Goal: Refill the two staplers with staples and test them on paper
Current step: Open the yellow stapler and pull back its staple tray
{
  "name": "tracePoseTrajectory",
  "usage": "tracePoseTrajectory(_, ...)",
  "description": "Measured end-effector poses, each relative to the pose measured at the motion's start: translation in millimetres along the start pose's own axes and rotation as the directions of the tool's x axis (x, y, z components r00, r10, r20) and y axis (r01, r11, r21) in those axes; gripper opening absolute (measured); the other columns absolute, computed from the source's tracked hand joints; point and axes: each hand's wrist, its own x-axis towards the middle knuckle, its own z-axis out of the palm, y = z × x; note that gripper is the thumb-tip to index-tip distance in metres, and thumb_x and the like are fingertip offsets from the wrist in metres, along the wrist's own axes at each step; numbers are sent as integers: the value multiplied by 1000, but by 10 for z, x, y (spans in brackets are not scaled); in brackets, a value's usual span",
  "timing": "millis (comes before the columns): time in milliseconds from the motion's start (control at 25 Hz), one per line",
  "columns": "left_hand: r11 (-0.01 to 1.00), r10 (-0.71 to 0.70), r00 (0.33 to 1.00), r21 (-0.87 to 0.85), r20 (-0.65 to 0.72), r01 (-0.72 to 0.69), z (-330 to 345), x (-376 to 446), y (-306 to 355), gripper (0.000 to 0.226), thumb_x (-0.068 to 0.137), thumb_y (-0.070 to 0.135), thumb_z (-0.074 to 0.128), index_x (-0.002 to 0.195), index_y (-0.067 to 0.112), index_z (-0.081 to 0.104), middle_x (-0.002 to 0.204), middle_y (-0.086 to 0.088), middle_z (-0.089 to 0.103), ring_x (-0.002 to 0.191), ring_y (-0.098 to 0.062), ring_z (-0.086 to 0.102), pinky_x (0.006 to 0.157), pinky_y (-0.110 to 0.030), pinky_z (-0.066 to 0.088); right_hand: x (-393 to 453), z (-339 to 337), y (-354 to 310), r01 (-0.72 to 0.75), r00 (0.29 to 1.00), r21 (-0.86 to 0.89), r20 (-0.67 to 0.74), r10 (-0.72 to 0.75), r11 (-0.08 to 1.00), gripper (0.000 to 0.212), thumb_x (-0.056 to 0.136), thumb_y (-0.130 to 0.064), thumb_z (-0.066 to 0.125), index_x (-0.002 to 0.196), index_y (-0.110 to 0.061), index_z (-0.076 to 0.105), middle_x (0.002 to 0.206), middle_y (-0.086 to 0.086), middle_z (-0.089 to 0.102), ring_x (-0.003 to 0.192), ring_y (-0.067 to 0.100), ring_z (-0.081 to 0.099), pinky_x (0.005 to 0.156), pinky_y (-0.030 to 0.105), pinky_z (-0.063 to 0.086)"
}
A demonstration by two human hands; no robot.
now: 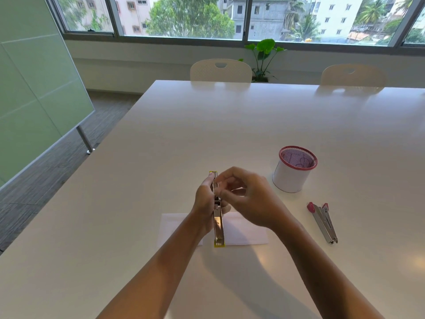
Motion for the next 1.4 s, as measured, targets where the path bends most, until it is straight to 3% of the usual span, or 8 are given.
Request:
tracePoseTrajectory(80,1000,-2,999,9,41,2,22,-40,32,48,104,38,27,68,14,49,51,-1,33,40,-11,29,41,-24,16,68,-31,87,-124,991,163,-25,129,979,9,89,-17,70,96,-22,72,86,1,76,84,16,73,85,37,59)
tracePoseTrajectory(160,1000,-5,997,-18,83,7,55,-80,65,41,101,32,27,66,17,44,49,1,29,38,-11,23,39,-20,12,113,-48,157,-208,971,245,-63,230,947,7,89,-19,71,96,-20,71,84,0,75,81,15,73,85,39,59)
tracePoseTrajectory(440,999,-11,987,-48,160,19,99,-89,14,45,102,34,22,67,16,45,46,0,34,35,-11,30,37,-15,17,144,-13,78,-363,926,262,-10,379,894,39,75,2,76,107,-14,60,88,3,67,72,10,69,58,16,52)
tracePoseTrajectory(880,1000,26,989,10,147,-28,117,-182,18,45,104,36,22,72,15,45,45,2,35,32,-9,32,36,-16,21,47,46,-34,-351,923,184,-99,372,918,40,68,-2,79,101,-16,60,87,3,68,74,12,70,62,24,59)
tracePoseTrajectory(1240,969,246,936,-43,252,-243,218,-238,141,45,105,32,23,71,18,48,55,5,41,48,-9,38,45,-22,27,-83,62,-200,-225,942,119,-227,247,967,34,72,-6,79,96,-18,59,79,-1,67,59,3,65,52,21,56)
tracePoseTrajectory(1400,934,328,898,40,294,-354,179,-216,119,46,107,31,22,73,18,50,58,6,43,51,-7,42,50,-22,34,-112,58,-216,-211,946,86,-232,226,974,33,73,-8,79,97,-19,59,81,-2,68,61,3,64,52,18,54)
